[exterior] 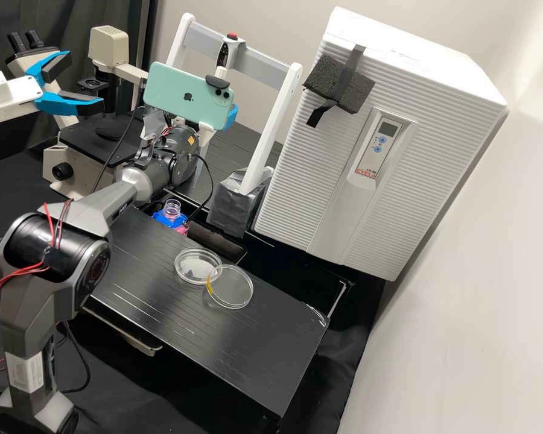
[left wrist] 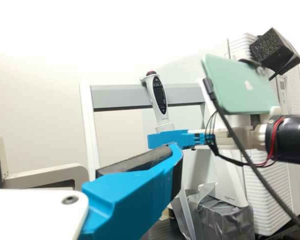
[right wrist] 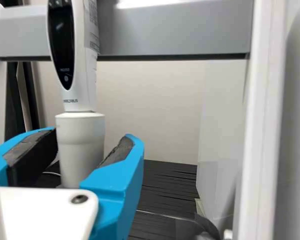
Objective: Use the pipette
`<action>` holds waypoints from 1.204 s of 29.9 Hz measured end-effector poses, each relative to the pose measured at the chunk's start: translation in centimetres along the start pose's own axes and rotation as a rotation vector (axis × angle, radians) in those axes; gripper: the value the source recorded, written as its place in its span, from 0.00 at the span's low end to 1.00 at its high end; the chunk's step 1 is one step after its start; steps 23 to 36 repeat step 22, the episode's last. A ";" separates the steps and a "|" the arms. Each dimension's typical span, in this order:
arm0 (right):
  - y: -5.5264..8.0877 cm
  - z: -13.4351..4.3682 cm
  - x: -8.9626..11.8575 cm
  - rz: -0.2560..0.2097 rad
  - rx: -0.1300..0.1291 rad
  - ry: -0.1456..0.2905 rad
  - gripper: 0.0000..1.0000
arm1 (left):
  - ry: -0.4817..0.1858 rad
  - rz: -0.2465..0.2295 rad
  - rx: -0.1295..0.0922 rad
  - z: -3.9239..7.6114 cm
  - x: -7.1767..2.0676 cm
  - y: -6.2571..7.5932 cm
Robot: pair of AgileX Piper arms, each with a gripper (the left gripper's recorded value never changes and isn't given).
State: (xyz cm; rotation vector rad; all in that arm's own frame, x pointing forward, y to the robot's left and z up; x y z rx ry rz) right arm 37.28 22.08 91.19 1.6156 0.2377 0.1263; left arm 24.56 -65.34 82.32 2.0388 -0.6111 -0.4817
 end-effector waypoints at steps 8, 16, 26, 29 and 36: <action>0.4 -0.7 -3.6 0.087 0.017 0.060 1.00 | 0.028 -0.002 0.077 0.8 -0.63 -0.9; -0.2 -1.2 -7.8 0.271 0.015 0.178 1.00 | 0.044 0.193 0.103 0.9 -2.37 -1.1; -0.8 1.0 -9.8 0.358 0.173 0.258 1.00 | 0.033 0.180 0.102 1.3 -2.93 -2.5; -0.8 1.0 -9.8 0.358 0.173 0.258 1.00 | 0.033 0.180 0.102 1.3 -2.93 -2.5; -0.8 1.0 -9.8 0.358 0.173 0.258 1.00 | 0.033 0.180 0.102 1.3 -2.93 -2.5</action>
